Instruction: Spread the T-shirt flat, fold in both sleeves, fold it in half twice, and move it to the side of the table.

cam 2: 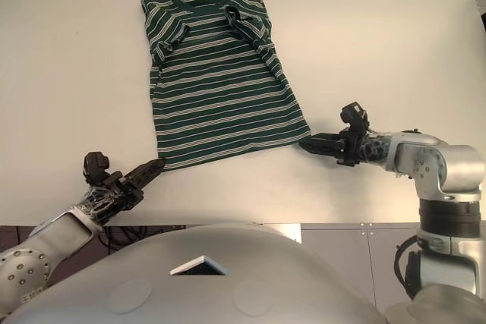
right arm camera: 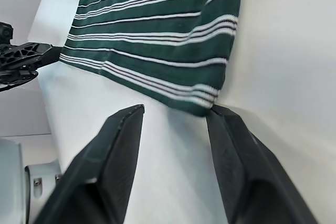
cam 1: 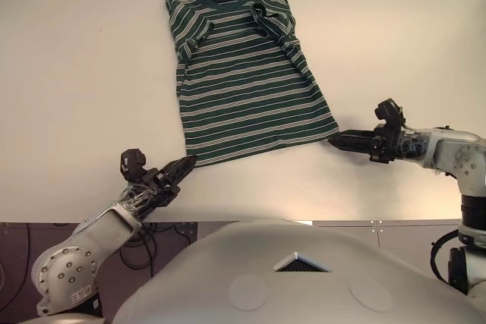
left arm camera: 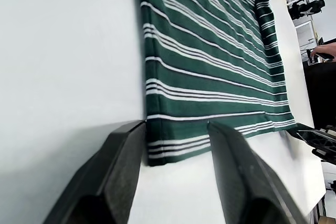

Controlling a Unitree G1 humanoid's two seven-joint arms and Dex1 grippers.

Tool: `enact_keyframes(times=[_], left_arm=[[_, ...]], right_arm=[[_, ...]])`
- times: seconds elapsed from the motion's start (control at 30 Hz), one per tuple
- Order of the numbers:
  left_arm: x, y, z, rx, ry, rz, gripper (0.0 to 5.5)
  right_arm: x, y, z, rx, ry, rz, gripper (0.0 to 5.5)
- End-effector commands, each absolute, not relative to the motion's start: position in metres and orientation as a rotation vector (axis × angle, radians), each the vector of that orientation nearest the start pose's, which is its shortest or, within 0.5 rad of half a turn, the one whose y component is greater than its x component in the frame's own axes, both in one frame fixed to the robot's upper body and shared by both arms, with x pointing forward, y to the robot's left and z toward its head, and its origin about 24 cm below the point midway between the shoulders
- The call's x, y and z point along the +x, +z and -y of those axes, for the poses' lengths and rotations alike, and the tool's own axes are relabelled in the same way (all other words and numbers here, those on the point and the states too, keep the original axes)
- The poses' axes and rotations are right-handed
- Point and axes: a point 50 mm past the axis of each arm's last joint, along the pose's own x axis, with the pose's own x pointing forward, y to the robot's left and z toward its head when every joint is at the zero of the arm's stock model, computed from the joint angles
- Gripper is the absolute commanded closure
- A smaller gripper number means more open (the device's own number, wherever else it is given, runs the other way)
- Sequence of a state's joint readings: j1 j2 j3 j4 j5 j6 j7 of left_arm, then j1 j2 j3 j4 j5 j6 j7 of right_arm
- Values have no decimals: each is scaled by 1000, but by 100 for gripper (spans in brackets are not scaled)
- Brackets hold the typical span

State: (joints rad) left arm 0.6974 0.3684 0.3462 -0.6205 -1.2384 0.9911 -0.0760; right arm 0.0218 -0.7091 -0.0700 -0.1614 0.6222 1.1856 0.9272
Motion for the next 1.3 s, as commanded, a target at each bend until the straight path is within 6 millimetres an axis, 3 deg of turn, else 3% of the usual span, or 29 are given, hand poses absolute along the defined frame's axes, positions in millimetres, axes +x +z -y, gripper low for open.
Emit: enact_keyframes(times=[0.03, 0.43, 0.67, 0.8, 1.0, 1.2, 1.27, 1.3], left_arm=[[81, 24, -196, -753, -182, -913, 339], [87, 28, -197, -747, -195, -866, 534], [97, 36, -199, -692, -292, -820, 548], [100, 51, -202, -664, -411, -781, 548], [84, 85, -206, -760, -649, -693, 548], [54, 114, -194, -848, -857, -675, 548], [59, 124, -195, -840, -892, -612, 548], [72, 129, -198, -825, -889, -554, 548]], right_arm=[[196, 35, 226, 389, 763, -1038, 339], [200, 41, 225, 388, 804, -1015, 548], [207, 52, 224, 396, 877, -952, 550], [204, 66, 228, 395, 991, -906, 550], [177, 91, 257, 442, 1180, -879, 550], [140, 128, 255, 494, 1419, -904, 550], [143, 140, 252, 520, 1440, -857, 550], [152, 143, 248, 521, 1440, -813, 550]])
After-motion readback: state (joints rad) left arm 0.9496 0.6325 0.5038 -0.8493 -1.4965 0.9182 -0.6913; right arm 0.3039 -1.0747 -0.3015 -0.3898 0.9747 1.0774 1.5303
